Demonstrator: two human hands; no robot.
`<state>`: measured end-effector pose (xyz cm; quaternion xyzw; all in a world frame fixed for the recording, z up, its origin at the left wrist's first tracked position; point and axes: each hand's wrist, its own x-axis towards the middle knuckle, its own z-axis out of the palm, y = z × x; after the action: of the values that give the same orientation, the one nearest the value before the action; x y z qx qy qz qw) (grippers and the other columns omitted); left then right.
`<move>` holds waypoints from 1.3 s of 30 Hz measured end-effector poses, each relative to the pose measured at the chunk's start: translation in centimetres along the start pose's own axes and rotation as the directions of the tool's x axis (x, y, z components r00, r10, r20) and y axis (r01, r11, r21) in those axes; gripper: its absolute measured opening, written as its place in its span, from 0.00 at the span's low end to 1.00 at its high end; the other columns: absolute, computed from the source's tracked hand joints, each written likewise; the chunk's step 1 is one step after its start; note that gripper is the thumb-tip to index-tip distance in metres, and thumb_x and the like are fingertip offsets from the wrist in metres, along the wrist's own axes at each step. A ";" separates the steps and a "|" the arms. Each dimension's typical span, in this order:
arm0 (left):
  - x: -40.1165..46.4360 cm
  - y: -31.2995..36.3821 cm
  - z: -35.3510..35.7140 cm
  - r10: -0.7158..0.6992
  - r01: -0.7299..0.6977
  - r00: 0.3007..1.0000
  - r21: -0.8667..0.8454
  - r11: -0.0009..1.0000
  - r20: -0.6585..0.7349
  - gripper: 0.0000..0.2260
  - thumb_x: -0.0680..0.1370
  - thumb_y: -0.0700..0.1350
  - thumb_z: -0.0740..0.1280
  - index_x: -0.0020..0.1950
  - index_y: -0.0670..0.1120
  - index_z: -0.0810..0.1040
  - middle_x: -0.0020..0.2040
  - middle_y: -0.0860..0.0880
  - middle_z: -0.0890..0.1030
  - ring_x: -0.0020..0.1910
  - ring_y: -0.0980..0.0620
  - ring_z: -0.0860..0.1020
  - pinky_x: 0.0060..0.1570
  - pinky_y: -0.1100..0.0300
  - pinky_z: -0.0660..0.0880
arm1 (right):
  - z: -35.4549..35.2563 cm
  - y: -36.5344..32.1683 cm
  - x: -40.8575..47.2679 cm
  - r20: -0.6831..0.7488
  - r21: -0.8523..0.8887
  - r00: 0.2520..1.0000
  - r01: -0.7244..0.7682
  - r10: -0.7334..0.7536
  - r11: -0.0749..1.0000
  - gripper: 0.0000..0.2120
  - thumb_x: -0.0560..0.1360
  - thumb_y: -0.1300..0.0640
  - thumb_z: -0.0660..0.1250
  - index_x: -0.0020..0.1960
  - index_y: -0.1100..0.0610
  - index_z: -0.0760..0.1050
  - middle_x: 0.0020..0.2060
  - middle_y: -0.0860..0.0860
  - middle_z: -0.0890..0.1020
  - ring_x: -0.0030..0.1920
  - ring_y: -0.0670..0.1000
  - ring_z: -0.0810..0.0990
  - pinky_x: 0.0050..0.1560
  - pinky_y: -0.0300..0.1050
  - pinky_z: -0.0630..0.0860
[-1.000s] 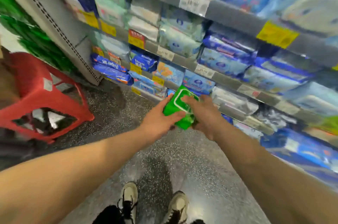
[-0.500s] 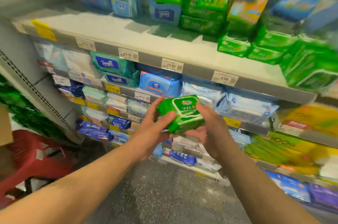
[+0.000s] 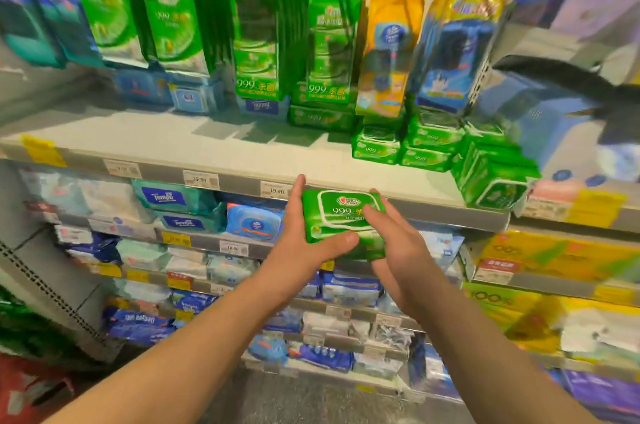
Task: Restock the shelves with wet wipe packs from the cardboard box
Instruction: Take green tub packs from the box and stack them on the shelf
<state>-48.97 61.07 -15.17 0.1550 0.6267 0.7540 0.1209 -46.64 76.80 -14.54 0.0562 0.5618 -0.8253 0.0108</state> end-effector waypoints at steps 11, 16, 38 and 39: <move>9.8 2.4 -2.6 -0.077 0.017 0.984 0.348 0.937 0.158 0.59 0.54 0.55 0.80 0.77 0.67 0.48 0.69 0.53 0.72 0.65 0.53 0.75 0.66 0.49 0.73 | 0.7 -4.1 4.9 -0.080 -0.203 0.988 0.113 -0.132 0.973 0.37 0.70 0.44 0.78 0.76 0.43 0.67 0.67 0.47 0.80 0.68 0.52 0.79 0.71 0.58 0.71; 13.5 2.7 -2.8 -0.076 0.001 0.970 0.310 0.951 0.229 0.33 0.64 0.43 0.81 0.56 0.69 0.68 0.50 0.60 0.85 0.51 0.57 0.83 0.56 0.50 0.79 | 0.1 -4.9 6.8 -0.075 -0.395 0.976 0.159 -0.204 0.905 0.26 0.75 0.53 0.74 0.71 0.52 0.72 0.63 0.52 0.83 0.65 0.54 0.81 0.67 0.55 0.75; 27.0 -0.6 0.6 0.028 -0.030 1.000 0.496 0.868 0.013 0.24 0.75 0.44 0.74 0.68 0.59 0.72 0.57 0.58 0.82 0.56 0.57 0.80 0.62 0.56 0.75 | -7.3 -7.4 19.6 -0.288 -0.843 0.853 -0.009 -0.436 0.538 0.33 0.78 0.53 0.71 0.80 0.47 0.63 0.48 0.45 0.73 0.47 0.47 0.69 0.49 0.41 0.66; 27.5 -0.6 0.7 0.025 -0.023 1.000 0.511 0.859 0.004 0.22 0.75 0.44 0.74 0.66 0.59 0.74 0.56 0.58 0.83 0.55 0.56 0.81 0.61 0.56 0.75 | -7.6 -7.5 20.1 -0.282 -0.856 0.851 -0.014 -0.444 0.516 0.34 0.78 0.53 0.71 0.80 0.47 0.62 0.48 0.45 0.71 0.48 0.47 0.68 0.50 0.41 0.66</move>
<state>-74.05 72.18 -13.38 0.1883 0.8023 0.5627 0.0653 -66.59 87.51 -12.48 0.1688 0.8716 -0.4115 -0.2059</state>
